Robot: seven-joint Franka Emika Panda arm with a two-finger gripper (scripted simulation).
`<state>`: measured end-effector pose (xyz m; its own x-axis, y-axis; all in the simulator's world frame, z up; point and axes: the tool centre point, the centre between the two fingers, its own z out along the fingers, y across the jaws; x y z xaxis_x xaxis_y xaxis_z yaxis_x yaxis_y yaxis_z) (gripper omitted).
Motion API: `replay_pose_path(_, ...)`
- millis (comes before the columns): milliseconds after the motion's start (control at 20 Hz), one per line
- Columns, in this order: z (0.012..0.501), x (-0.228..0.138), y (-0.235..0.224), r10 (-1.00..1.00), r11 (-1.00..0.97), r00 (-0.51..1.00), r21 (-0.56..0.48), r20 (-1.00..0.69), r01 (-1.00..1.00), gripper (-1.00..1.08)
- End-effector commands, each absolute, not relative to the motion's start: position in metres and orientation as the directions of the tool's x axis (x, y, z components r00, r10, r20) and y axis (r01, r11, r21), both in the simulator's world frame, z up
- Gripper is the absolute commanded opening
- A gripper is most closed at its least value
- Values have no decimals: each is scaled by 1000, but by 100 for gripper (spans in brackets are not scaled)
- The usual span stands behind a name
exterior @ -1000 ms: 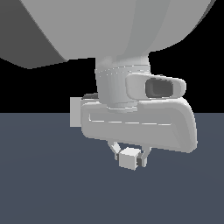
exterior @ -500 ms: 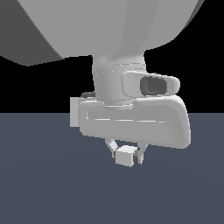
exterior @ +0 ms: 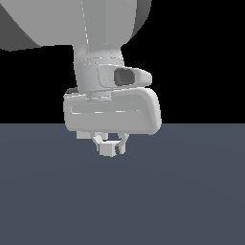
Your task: Plug the charger into the wall socket.
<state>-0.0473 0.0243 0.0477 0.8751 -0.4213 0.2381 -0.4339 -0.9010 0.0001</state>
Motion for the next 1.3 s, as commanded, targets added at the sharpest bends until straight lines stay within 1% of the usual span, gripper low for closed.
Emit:
replay_pose_path(0, 61, -35, 46, -398, -912, 886, 0, 239, -410, -100)
replay_pose_path(300, 86, -11, 92, -348, -934, 907, 0, 239, -358, -100)
replay_pose_path(550, 98, 0, 115, -323, -943, 916, 0, 238, -333, -100)
replay_pose_path(800, 102, 4, 123, -314, -946, 919, 0, 238, -323, -100)
replay_pose_path(1250, 100, 3, 120, -317, -945, 918, 0, 238, -327, -100)
